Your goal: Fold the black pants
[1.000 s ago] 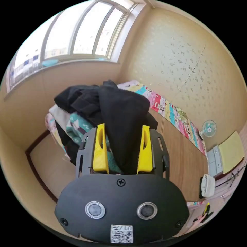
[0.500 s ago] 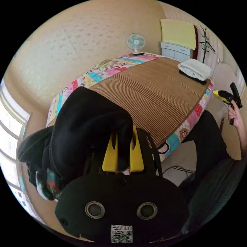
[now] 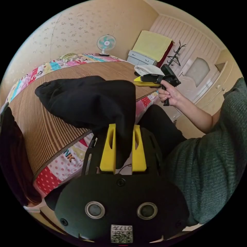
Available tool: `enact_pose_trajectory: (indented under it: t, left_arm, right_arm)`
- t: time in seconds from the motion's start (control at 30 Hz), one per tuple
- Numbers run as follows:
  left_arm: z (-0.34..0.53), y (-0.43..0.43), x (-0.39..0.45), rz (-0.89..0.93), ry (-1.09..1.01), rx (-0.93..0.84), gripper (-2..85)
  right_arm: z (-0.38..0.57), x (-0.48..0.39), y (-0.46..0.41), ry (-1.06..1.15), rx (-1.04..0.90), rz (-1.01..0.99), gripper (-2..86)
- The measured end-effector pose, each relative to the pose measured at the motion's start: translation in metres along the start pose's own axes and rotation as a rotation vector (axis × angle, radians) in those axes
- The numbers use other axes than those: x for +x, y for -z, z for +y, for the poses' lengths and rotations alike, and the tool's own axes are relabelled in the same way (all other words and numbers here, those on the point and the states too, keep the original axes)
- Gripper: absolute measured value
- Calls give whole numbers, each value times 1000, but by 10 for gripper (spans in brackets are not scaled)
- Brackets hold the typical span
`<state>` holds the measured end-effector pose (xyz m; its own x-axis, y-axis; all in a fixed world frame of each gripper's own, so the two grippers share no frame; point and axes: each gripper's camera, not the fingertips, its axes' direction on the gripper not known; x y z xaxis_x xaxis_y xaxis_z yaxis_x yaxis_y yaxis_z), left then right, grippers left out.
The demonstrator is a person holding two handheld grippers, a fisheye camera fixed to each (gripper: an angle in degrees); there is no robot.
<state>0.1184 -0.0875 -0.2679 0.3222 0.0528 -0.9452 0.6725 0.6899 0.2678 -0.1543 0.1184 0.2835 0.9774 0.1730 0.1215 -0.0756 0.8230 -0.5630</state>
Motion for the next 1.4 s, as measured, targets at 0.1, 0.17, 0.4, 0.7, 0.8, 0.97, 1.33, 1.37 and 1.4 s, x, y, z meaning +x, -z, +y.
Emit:
enact_pose_trajectory:
  t: [0.1,0.17,0.4,0.7,0.8,0.97,1.33,1.37,1.4]
  left_arm:
    - [5,45,-36,48,138,165,69]
    - [9,69,-65,64,238,232,48]
    - [-9,84,-128,148,397,165,87]
    - [-63,103,-176,218,445,267,81]
    - [-80,111,-178,42,522,281,105]
    - [-83,130,-185,-6,613,343,187]
    - [5,204,-119,151,415,632,31]
    - [16,225,-111,87,397,655,12]
    - [22,236,-108,58,393,666,3]
  right_arm:
    - [-47,8,-32,18,-21,37,77]
    - [-87,19,-41,26,15,80,101]
    - [-223,96,-86,-45,-87,75,133]
    - [-277,173,-128,-204,-306,-186,34]
    - [-252,171,-98,-177,-262,-590,7]
    - [-189,93,-51,19,-405,-802,12]
    - [-68,58,30,67,-335,-1043,2]
    - [-59,62,45,69,-286,-1072,5]
    - [-55,64,55,67,-253,-1087,6]
